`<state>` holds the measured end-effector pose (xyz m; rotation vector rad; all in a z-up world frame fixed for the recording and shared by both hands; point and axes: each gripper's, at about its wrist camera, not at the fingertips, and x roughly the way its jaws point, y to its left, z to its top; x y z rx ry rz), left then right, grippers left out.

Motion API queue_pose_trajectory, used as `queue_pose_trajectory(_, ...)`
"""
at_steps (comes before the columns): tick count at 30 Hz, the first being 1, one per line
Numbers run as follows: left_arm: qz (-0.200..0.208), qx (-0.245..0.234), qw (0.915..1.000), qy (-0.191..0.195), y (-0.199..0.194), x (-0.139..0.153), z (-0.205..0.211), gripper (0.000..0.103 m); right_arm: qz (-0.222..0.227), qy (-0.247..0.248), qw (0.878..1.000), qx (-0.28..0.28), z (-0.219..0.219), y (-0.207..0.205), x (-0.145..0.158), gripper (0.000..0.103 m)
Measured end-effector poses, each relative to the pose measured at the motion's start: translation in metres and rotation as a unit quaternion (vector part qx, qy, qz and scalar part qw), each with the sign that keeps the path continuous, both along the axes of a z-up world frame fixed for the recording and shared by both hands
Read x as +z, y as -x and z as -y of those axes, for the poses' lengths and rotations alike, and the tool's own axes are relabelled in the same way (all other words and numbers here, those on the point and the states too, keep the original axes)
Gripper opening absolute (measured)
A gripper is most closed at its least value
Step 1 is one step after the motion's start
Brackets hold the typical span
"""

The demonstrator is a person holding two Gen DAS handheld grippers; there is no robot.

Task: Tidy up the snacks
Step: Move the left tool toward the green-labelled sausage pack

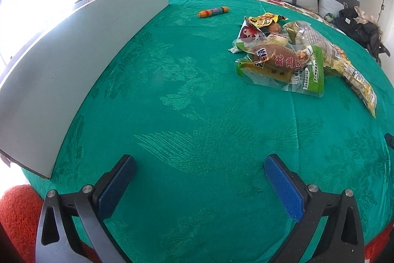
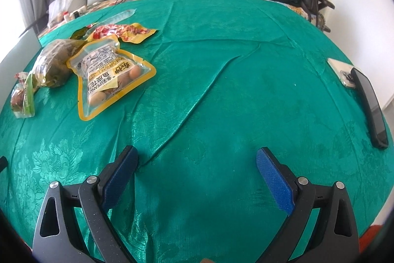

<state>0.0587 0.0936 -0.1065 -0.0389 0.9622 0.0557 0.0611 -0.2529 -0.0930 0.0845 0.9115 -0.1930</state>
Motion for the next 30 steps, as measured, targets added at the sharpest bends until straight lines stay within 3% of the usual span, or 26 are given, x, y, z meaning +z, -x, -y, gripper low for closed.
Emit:
queue_pose_trajectory(3,-0.017,-0.007,0.9998,0.001,-0.003,0.002,-0.001,0.103,0.002,0.001,1.000,0.000,-0.001,-0.002,0.000,0.099)
queue_pose_trajectory(7,-0.093,-0.037,0.9949,0.010,-0.025,0.011,0.001,0.103,0.004,0.000,1.000,-0.001,0.000,-0.002,0.001,0.099)
queue_pose_trajectory(12,-0.019,-0.126,0.9918,-0.001,-0.051,0.070,0.023,0.103,0.006,0.000,1.000,-0.002,-0.001,-0.003,0.001,0.099)
queue_pose_trajectory(16,0.014,-0.226,0.9736,-0.027,-0.083,0.101,0.057,0.103,0.006,0.001,1.000,-0.002,0.000,-0.002,0.001,0.099)
queue_pose_trajectory(18,-0.001,-0.273,0.9610,-0.044,-0.102,0.098,0.074,0.103,0.006,0.001,1.000,-0.002,-0.001,-0.002,0.001,0.099)
queue_pose_trajectory(20,-0.019,-0.290,0.9545,-0.067,-0.120,0.088,0.087,0.103,0.006,0.001,1.000,-0.001,0.000,-0.002,0.001,0.099)
queue_pose_trajectory(22,-0.028,-0.289,0.9544,-0.070,-0.132,0.077,0.092,0.103,0.006,0.001,1.000,-0.001,0.000,-0.002,0.001,0.099)
queue_pose_trajectory(27,-0.073,-0.279,0.9572,-0.023,-0.140,0.045,0.089,0.103,0.006,0.001,1.000,-0.001,0.000,-0.002,0.001,0.099)
queue_pose_trajectory(30,-0.086,-0.301,0.9498,-0.004,-0.125,0.040,0.090,0.103,0.006,0.001,1.000,-0.001,0.000,-0.003,0.001,0.099)
